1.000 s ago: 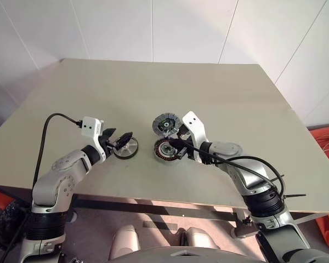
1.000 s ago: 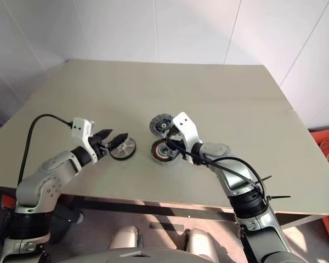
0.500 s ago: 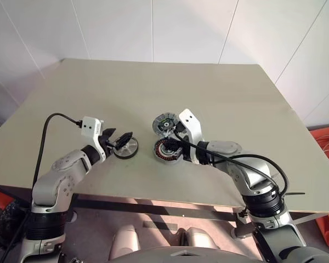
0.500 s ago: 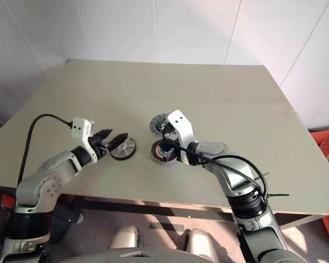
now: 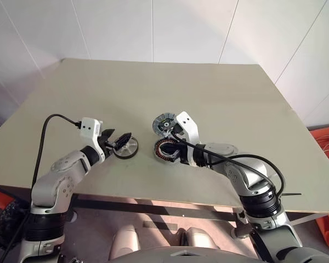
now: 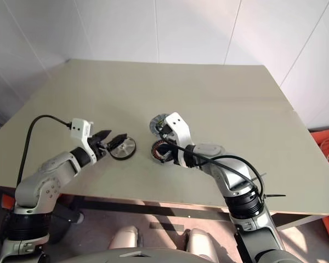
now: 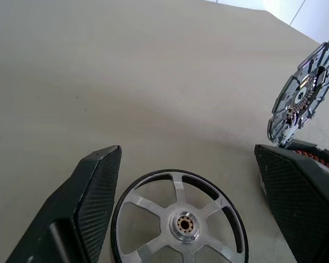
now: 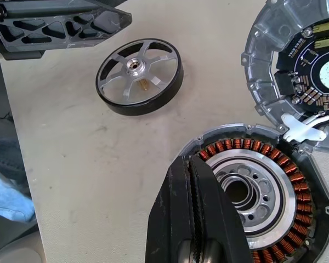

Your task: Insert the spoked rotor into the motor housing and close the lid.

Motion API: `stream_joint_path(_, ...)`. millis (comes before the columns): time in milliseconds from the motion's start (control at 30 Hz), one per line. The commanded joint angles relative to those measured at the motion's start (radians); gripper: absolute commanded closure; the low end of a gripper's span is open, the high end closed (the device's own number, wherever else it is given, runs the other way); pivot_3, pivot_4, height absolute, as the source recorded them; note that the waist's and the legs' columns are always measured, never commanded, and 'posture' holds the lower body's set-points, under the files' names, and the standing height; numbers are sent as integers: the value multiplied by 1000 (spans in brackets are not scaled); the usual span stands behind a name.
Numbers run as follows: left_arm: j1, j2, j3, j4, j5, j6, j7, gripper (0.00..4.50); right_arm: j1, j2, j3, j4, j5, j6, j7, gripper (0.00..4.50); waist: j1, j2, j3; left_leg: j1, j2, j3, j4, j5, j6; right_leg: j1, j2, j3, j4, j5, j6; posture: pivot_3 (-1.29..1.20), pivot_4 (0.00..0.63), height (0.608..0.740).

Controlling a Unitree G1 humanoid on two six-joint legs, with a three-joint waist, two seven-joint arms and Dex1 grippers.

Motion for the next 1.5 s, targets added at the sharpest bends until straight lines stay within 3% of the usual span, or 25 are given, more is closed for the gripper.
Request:
stream_joint_path(33,-5,13,19,-46,-8,0,2,381,3,15,-24,7,22,0,-12,4469,0,0,0,0,0,0,0,0,0,0,0,0,0,0,0,0,0,740)
stream_joint_path(1267,-12,19,24,-46,-8,0,4,381,-22,10,-13,114,-16,-80,-25,4469,0,0,0,0,0,0,0,0,0,0,0,0,0,0,0,0,0,740)
stream_joint_path(1500,-17,19,21,-40,-6,-2,0,381,-46,12,-63,87,30,-75,-2,4469,0,0,0,0,0,0,0,0,0,0,0,0,0,0,0,0,0,740)
